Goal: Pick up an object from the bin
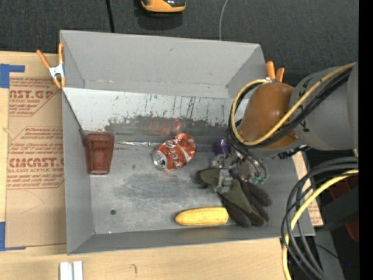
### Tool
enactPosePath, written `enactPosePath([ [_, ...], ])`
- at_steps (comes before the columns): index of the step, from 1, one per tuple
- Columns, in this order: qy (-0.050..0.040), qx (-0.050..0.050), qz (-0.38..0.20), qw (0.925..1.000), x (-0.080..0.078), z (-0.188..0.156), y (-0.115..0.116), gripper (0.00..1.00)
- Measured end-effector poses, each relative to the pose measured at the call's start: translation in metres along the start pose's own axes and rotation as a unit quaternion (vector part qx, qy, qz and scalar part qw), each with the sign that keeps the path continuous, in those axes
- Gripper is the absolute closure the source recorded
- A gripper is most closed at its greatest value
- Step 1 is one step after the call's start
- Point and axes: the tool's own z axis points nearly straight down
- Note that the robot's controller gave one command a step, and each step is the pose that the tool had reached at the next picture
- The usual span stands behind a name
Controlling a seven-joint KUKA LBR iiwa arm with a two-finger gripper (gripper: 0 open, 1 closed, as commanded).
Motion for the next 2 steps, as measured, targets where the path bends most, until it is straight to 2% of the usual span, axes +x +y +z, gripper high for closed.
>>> enactPosePath([
  [1,0.0,0.0,0.0,1.0,0.0,0.0,0.0,1.0],
  [2,0.0,0.0,-0.013,0.9999,0.02,-0.117,0.008,1.0],
])
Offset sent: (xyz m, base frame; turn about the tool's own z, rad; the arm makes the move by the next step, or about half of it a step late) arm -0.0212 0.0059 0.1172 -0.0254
